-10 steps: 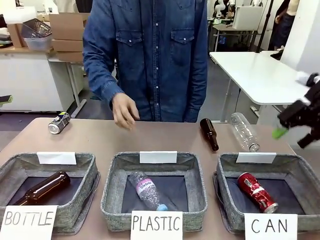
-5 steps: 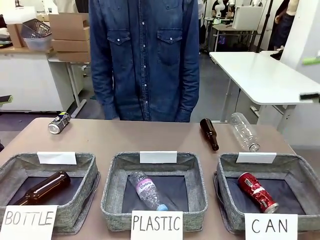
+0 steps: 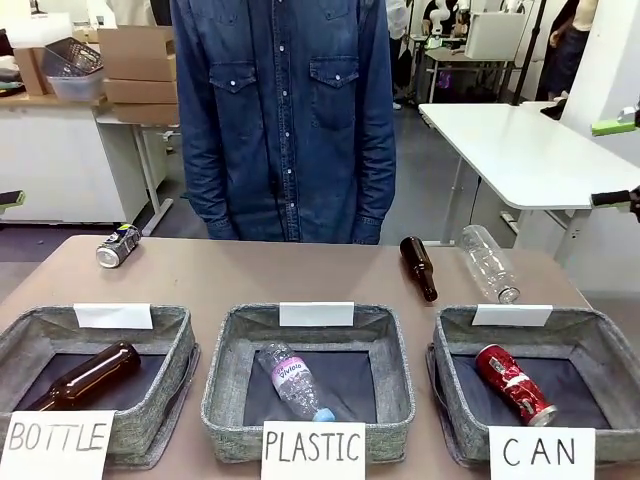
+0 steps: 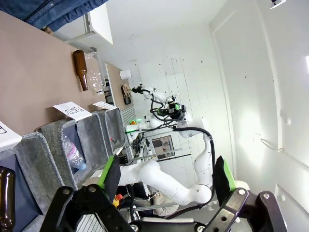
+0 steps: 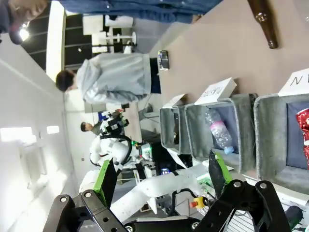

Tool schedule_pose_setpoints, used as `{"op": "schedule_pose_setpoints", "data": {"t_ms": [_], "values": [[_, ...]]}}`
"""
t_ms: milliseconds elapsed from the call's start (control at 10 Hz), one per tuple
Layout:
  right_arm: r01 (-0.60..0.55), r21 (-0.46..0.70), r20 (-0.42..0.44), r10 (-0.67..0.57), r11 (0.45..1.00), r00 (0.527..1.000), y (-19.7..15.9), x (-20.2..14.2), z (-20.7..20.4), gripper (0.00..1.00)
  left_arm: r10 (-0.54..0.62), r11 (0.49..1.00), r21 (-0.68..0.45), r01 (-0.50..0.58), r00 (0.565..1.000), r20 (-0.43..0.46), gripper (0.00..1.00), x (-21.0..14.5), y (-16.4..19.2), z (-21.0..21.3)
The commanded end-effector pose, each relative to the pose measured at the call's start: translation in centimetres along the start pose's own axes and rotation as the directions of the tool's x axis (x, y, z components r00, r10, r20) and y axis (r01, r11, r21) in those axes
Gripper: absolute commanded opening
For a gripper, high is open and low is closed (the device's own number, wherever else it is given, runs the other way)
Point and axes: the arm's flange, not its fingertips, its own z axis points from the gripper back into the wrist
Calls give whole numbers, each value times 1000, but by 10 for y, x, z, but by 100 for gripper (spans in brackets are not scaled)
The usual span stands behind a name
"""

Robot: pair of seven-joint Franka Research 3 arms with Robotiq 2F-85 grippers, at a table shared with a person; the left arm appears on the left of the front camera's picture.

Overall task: Sort the can waste into the basket.
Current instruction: Pick up the can waste from the table and place it in the right Fabric basket.

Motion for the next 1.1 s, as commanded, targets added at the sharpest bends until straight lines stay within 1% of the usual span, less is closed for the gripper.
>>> {"op": "schedule_pose_setpoints", "data": {"t_ms": [0, 600, 700, 800, 900, 1000], "values": [[-38, -6, -3, 38, 999, 999, 0, 0, 7, 100, -21, 1000, -22, 22, 1000, 5, 100, 0, -2, 0], [-38, -6, -3, 38, 999, 999, 0, 0, 7, 100, -21, 1000, -22, 22, 1000, 5, 100, 0, -2, 0], [-38, -6, -3, 38, 999, 999, 0, 0, 7, 100, 0, 1000, 0, 0, 1000, 0, 100, 0, 0, 0], [-38, -6, -3, 38, 999, 999, 0, 0, 7, 100, -60, 956, 281, 82, 995, -86, 100, 29, 6, -13], [-38, -6, -3, 38, 999, 999, 0, 0, 7, 100, -157, 789, 591, 168, 985, -70, 100, 59, 18, -23], [-38, -6, -3, 38, 999, 999, 0, 0, 7, 100, -245, 552, 789, 271, 957, -156, 100, 87, 32, -31]]}}
